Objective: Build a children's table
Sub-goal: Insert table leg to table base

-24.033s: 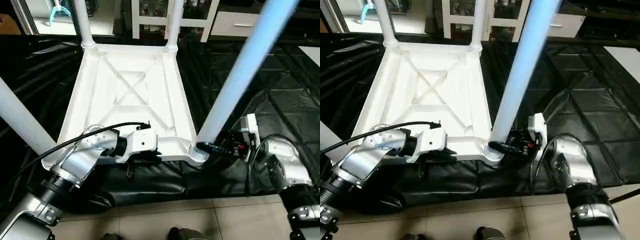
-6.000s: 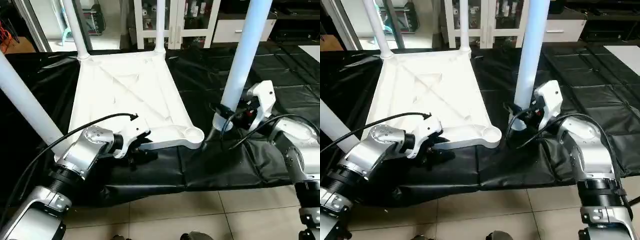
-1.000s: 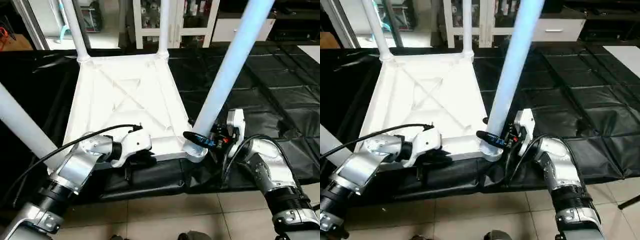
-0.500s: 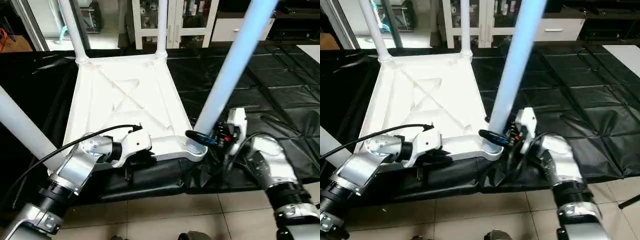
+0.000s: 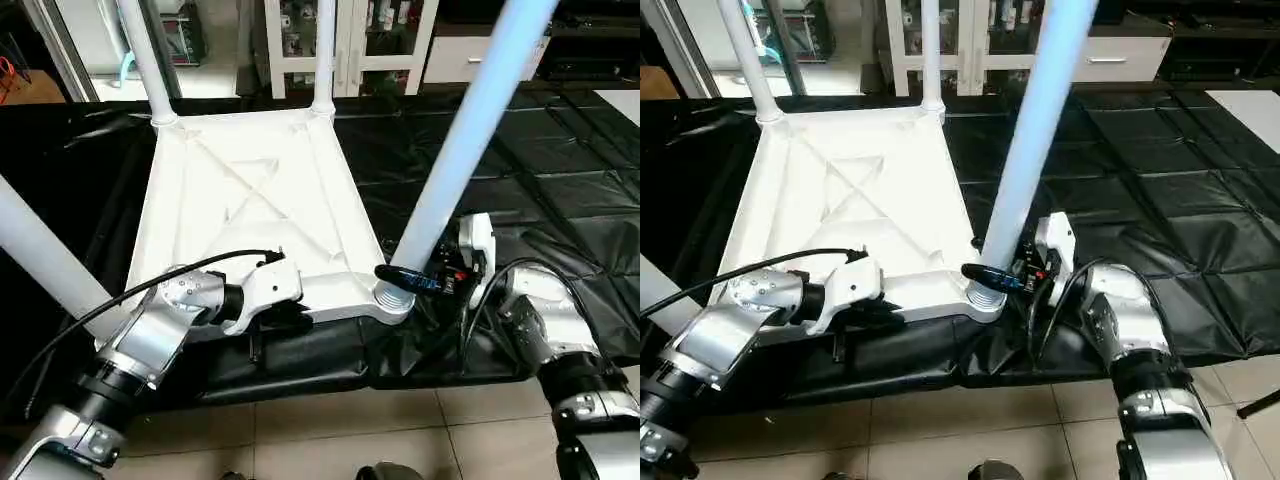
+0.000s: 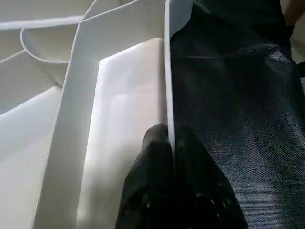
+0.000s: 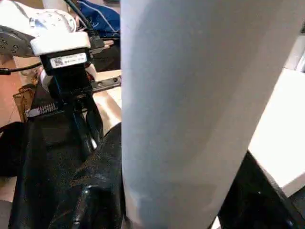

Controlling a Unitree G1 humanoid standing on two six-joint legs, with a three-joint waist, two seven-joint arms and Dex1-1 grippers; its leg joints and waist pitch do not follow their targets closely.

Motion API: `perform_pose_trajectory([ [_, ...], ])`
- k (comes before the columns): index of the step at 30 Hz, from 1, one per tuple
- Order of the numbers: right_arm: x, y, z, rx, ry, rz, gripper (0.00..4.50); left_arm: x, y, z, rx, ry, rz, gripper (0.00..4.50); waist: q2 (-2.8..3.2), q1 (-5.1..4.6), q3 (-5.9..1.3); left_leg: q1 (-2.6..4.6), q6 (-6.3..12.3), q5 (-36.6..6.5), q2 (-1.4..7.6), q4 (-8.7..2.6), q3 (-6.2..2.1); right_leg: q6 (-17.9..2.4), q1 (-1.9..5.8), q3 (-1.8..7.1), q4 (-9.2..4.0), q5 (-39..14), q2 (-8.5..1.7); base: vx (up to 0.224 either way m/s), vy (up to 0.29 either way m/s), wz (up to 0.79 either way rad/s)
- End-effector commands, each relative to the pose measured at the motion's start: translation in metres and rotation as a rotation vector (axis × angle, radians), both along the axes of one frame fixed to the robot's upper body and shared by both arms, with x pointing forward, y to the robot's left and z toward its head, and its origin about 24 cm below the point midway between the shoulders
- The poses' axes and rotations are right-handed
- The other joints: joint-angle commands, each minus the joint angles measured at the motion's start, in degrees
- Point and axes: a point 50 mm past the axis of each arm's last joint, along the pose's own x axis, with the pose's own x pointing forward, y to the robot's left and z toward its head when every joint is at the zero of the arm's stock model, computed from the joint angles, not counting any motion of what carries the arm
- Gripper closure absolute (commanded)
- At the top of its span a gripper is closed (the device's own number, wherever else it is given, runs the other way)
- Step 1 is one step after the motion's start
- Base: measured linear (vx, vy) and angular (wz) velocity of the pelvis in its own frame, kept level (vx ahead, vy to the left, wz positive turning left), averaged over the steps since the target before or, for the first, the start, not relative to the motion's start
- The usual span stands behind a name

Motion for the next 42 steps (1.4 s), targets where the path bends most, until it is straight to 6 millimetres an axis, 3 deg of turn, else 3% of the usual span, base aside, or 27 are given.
perform_pose_trajectory([
  [1, -0.021, -0.004, -0.049, -0.208, 0.212, 0.072, 2.60, -0.002, 0.000, -0.005, 0.017, 0.026, -0.020, 4.50, -0.74, -0.30, -2.60, 0.49, 4.11, -16.5, 0.67, -3.92, 0.06, -11.2, 2.69, 1.92, -6.34, -25.7, -3.18, 0.000, 0.000, 0.00],
  [4, -0.022, -0.003, -0.051, -0.234, 0.239, 0.111, 2.60, -0.002, -0.001, -0.005, 0.018, 0.027, -0.022, 4.50, -0.69, -0.28, -2.63, 0.74, 3.94, -17.2, 0.75, -4.01, 0.04, -10.8, 2.62, 1.99, -6.56, -26.8, -3.22, 0.000, 0.000, 0.00],
  [7, -0.022, -0.004, -0.051, -0.227, 0.225, 0.099, 2.60, -0.002, 0.000, -0.005, 0.017, 0.023, -0.014, 4.50, -1.45, -0.33, -2.50, 0.79, 3.88, -17.8, 0.80, -4.27, -0.06, -10.6, 2.72, 1.99, -6.48, -27.2, -3.25, 0.000, 0.000, 0.00],
  [9, -0.022, -0.004, -0.052, -0.214, 0.222, 0.087, 2.60, -0.002, 0.000, -0.005, 0.014, 0.021, -0.006, 4.50, -1.33, -0.37, -2.22, 1.28, 3.63, -19.4, 0.89, -4.50, -0.12, -10.0, 2.42, 1.90, -6.91, -30.0, -3.30, 0.000, 0.000, 0.00],
  [15, -0.027, -0.012, -0.057, -0.062, 0.234, -0.045, 2.61, -0.003, 0.003, -0.006, 0.005, 0.020, 0.020, 4.50, -1.69, -0.39, -2.25, 1.47, 3.40, -20.0, 1.00, -4.95, -0.25, -9.0, 2.46, 1.94, -7.43, -32.1, -3.50, 0.000, 0.000, 0.00],
  [23, -0.037, -0.014, -0.066, -0.039, 0.241, -0.084, 2.61, -0.003, 0.003, -0.006, 0.004, 0.020, 0.026, 4.50, -1.73, -0.51, -1.92, 1.76, 2.75, -22.7, 0.88, -5.18, -0.48, -7.0, 1.92, 1.86, -8.12, -37.3, -3.53, 0.000, 0.000, 0.00],
  [24, -0.038, -0.014, -0.067, -0.041, 0.243, -0.084, 2.61, -0.003, 0.004, -0.006, 0.005, 0.021, 0.025, 4.50, -1.35, -0.46, -1.87, 1.82, 2.62, -23.0, 0.89, -5.25, -0.55, -6.9, 1.87, 1.86, -8.14, -37.6, -3.55, 0.000, 0.000, 0.00],
  [25, -0.038, -0.014, -0.068, -0.044, 0.247, -0.081, 2.61, -0.002, 0.004, -0.006, 0.006, 0.021, 0.024, 4.50, -1.57, -0.57, -1.91, 1.80, 2.54, -23.3, 0.87, -5.31, -0.56, -6.6, 1.86, 1.84, -8.26, -37.9, -3.50, 0.000, 0.000, 0.00],
  [35, -0.047, -0.013, -0.075, -0.232, 0.272, 0.071, 2.61, -0.002, 0.005, -0.006, 0.026, 0.020, 0.013, 4.50, -1.58, -0.58, -1.71, 2.07, 2.55, -23.7, 0.95, -5.90, -0.56, -6.1, 1.80, 1.63, -8.98, -39.1, -3.62, 0.000, 0.000, 0.00],
  [39, -0.048, -0.012, -0.076, -0.247, 0.269, 0.092, 2.61, -0.003, 0.003, -0.006, 0.023, 0.022, 0.012, 4.50, -1.39, -0.75, -1.37, 2.97, 1.80, -27.5, 0.98, -5.91, -0.73, -5.4, 1.27, 1.36, -9.67, -42.3, -3.72, 0.000, 0.000, 0.00],
  [42, -0.046, -0.010, -0.074, -0.202, 0.271, 0.060, 2.61, -0.005, 0.004, -0.007, 0.023, 0.023, 0.014, 4.50, -1.72, -0.87, -1.68, 2.51, 2.07, -25.7, 1.15, -6.44, -0.89, -5.8, 1.97, 1.23, -9.42, -39.5, -3.78, 0.000, 0.000, 0.00],
])
